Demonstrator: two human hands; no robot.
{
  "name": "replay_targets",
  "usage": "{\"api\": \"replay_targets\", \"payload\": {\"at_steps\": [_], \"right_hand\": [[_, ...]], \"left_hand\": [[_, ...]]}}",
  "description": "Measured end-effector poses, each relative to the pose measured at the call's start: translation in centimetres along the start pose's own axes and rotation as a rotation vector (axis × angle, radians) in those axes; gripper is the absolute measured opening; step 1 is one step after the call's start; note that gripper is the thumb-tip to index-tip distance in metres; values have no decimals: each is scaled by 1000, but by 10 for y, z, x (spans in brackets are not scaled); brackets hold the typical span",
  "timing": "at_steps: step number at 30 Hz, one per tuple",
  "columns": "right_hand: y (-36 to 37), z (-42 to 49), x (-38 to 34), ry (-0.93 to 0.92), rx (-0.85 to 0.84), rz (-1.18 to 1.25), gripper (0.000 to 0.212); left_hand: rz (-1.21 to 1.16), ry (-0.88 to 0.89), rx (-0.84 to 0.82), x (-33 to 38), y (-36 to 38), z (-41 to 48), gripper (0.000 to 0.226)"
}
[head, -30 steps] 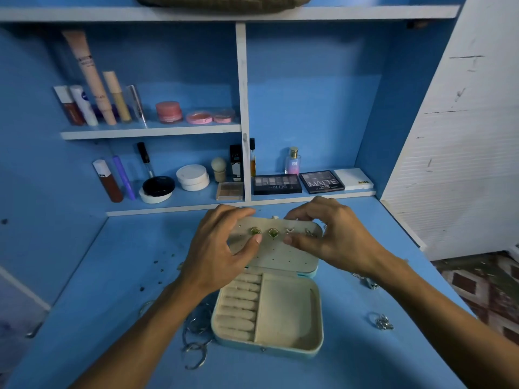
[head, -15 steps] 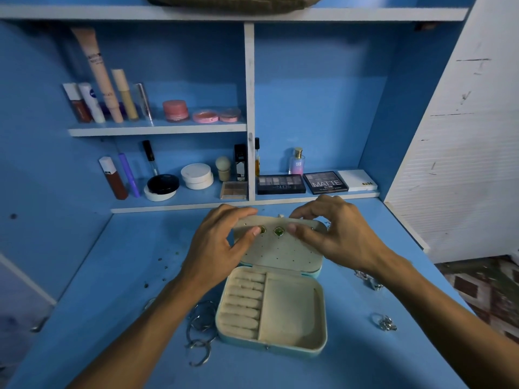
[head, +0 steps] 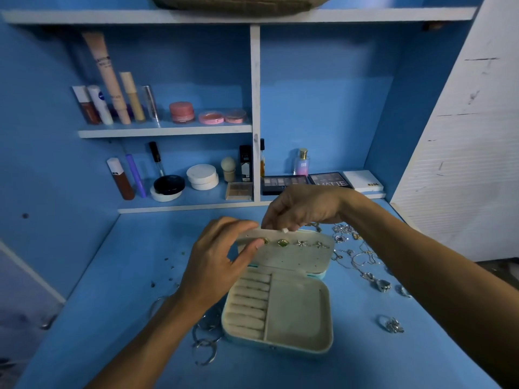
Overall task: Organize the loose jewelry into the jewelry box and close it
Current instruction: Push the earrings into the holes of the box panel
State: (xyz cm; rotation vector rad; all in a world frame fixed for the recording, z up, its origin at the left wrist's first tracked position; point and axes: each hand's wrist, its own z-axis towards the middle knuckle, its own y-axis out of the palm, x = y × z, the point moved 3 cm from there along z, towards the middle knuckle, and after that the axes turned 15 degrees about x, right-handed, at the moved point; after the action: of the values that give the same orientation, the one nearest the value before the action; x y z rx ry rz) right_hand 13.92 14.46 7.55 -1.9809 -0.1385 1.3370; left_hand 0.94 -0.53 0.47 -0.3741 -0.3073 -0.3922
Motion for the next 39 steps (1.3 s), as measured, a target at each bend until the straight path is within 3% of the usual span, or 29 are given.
{"api": "replay_targets", "payload": {"at_steps": [4, 11, 18, 32, 39], "right_hand": [[10, -7, 1, -61, -89, 56, 15], [27, -16, -10, -114, -56, -111, 15], [31, -22, -14, -132, -6, -190, 13], [25, -35, -3, -158, 91, -40, 11], [53, -50, -11, -242, 106, -253, 13]], "left_hand": [[51, 151, 66, 6, -6, -12, 25], [93, 255, 124, 10, -13, -25, 22], [98, 269, 111, 11, -14, -28, 21], [35, 193, 24, 13, -15, -16, 25], [80, 230, -56, 3, -37, -38, 23]]}}
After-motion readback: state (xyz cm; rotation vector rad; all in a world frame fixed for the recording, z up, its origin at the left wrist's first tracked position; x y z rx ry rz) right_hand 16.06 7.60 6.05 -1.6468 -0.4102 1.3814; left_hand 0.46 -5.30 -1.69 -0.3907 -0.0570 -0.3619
